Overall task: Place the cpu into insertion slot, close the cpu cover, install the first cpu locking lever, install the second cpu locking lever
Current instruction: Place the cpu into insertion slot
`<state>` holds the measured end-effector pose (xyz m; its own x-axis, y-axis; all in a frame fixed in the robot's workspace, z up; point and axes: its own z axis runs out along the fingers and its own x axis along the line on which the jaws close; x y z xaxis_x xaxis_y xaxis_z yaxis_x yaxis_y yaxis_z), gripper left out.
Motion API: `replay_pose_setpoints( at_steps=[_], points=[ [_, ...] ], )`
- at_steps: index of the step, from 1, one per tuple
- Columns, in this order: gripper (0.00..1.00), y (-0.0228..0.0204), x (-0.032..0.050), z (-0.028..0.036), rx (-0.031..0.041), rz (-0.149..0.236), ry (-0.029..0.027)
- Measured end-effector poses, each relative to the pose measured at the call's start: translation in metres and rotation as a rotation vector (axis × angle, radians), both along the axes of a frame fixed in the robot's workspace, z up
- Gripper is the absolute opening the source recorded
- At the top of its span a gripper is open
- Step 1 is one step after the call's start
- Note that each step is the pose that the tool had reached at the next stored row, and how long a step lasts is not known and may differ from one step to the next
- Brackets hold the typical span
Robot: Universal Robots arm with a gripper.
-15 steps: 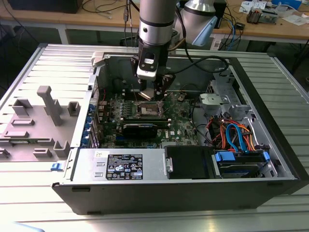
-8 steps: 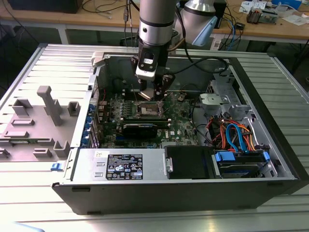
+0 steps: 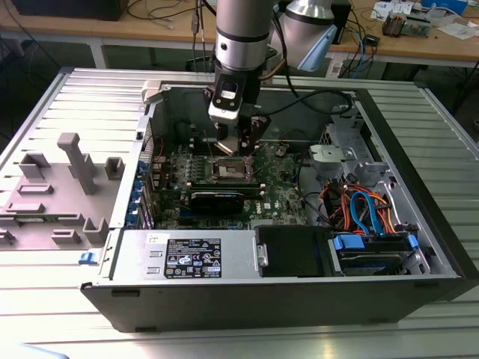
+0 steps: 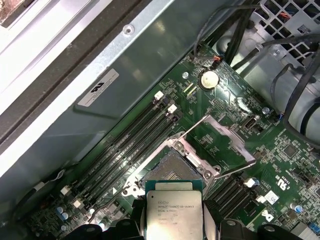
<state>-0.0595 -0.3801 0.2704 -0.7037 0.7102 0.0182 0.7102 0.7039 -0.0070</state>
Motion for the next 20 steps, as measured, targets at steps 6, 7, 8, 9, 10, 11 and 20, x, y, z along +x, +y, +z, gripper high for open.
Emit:
replay_pose_setpoints(
  at_steps=[6, 7, 8, 9, 10, 11, 20],
  points=[
    [0.55, 0.0000, 0.0000, -0.0001, -0.0001, -0.013, 0.0000],
    [0.55, 0.0000, 0.0000, -0.0002, 0.0000, -0.015, 0.0000],
    [0.55, 0.0000, 0.0000, -0.0002, 0.0000, -0.016, 0.0000],
    [0.55, 0.0000, 0.0000, -0.0002, 0.0000, -0.019, 0.0000],
    [0.55, 0.0000, 0.0000, -0.0002, 0.0000, -0.021, 0.0000],
    [0.55, 0.0000, 0.0000, -0.0003, 0.0000, -0.022, 0.0000],
    [0.55, 0.0000, 0.0000, -0.0006, 0.0000, -0.042, 0.0000]
  ],
)
